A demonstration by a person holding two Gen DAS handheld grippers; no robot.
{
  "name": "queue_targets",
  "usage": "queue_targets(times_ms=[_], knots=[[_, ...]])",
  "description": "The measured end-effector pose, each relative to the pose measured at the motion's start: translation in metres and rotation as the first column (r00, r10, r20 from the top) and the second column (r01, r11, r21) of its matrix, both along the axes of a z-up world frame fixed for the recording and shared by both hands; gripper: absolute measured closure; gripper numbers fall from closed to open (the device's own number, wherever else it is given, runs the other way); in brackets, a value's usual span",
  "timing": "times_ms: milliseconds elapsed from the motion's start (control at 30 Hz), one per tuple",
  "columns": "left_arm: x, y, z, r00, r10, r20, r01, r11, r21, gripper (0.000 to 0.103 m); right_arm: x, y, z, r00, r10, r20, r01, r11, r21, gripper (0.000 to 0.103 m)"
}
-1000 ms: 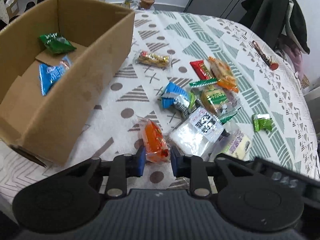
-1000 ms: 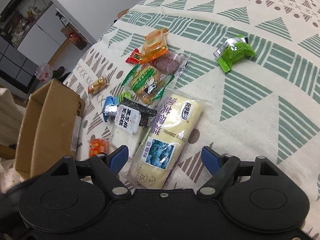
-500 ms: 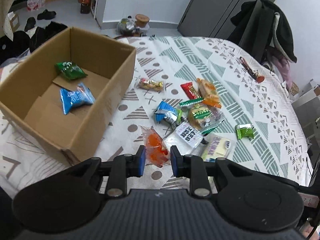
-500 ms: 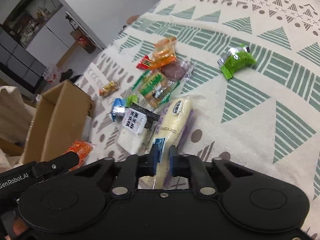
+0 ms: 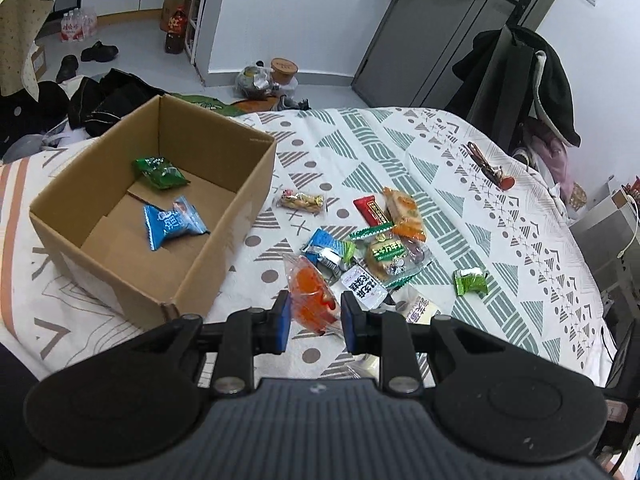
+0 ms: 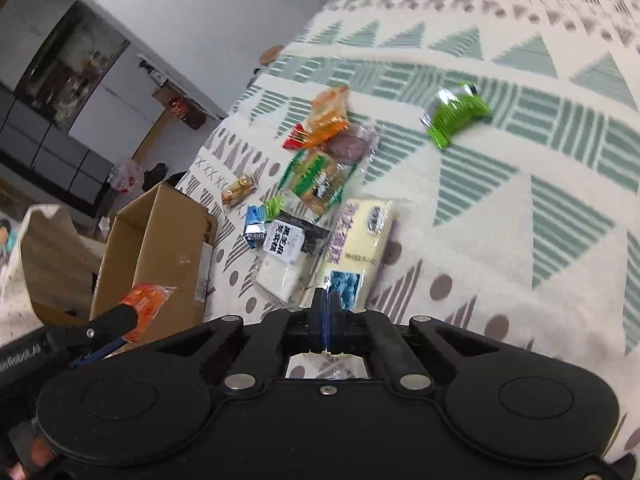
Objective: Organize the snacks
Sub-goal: 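Grasp the orange packet with the left gripper while the right grasps the cream bread bag, then lift and carry the orange packet and bread bag over the box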
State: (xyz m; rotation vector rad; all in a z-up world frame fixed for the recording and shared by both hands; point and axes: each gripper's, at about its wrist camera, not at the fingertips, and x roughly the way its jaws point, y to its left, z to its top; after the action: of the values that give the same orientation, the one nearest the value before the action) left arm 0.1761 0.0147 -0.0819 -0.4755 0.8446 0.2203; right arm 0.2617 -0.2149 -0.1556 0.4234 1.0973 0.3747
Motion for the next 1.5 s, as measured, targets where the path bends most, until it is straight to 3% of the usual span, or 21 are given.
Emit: queue_targets(times_ms=[100,167,233,533,767,967,1100,1233,1300,1367,1500], knots=[[-0.001,0.002,-0.002,1.0,0.003,-0.002,-0.003,1.0,-0.001,0.078,0.001,0.004,-0.001,1.0,0.004,-0.004,-0.004,1.0,0.012,0.083],[-0.001,0.002,-0.006,1.0,0.001,-0.009,-0.001,1.0,-0.003,0.078,0.001,0.008,-0.001,1.0,0.006,0.001,-0.006,1.0,0.001,0.059],[0.001,0.003,-0.01,1.0,-0.006,-0.016,0.006,1.0,-0.008,0.078,0.004,0.012,-0.003,1.0,0.008,0.007,-0.008,1.0,-0.017,0.051],[0.019,0.005,-0.039,0.998,-0.037,-0.059,0.035,0.999,-0.025,0.078,0.019,0.035,-0.021,1.0,0.018,0.016,-0.015,0.985,-0.17,0.051],[0.035,0.009,-0.063,0.992,-0.046,-0.117,0.043,0.999,-0.032,0.078,0.024,0.055,-0.03,0.998,0.064,0.022,-0.055,0.958,-0.281,0.034],[0.044,0.01,-0.069,0.99,-0.048,-0.132,0.044,0.999,-0.032,0.078,0.028,0.058,-0.033,0.996,0.078,0.039,-0.063,0.952,-0.299,0.028],[0.046,0.007,-0.07,0.989,-0.054,-0.139,0.051,0.998,-0.026,0.078,0.026,0.066,-0.036,0.991,0.121,0.05,-0.095,0.928,-0.359,0.027],[0.045,0.004,-0.066,0.989,-0.055,-0.135,0.053,0.998,-0.019,0.078,0.024,0.065,-0.035,0.992,0.119,0.051,-0.088,0.908,-0.409,0.033],[0.044,0.003,-0.063,0.99,-0.056,-0.13,0.055,0.998,-0.012,0.078,0.023,0.06,-0.033,0.994,0.096,0.054,-0.065,0.909,-0.411,0.043],[0.041,0.002,-0.06,0.991,-0.054,-0.124,0.053,0.999,-0.008,0.078,0.022,0.056,-0.032,0.995,0.079,0.059,-0.047,0.904,-0.425,0.067],[0.035,0.002,-0.051,0.993,-0.047,-0.112,0.047,0.999,-0.003,0.078,0.021,0.043,-0.028,0.998,0.046,0.054,-0.022,0.927,-0.373,0.071]])
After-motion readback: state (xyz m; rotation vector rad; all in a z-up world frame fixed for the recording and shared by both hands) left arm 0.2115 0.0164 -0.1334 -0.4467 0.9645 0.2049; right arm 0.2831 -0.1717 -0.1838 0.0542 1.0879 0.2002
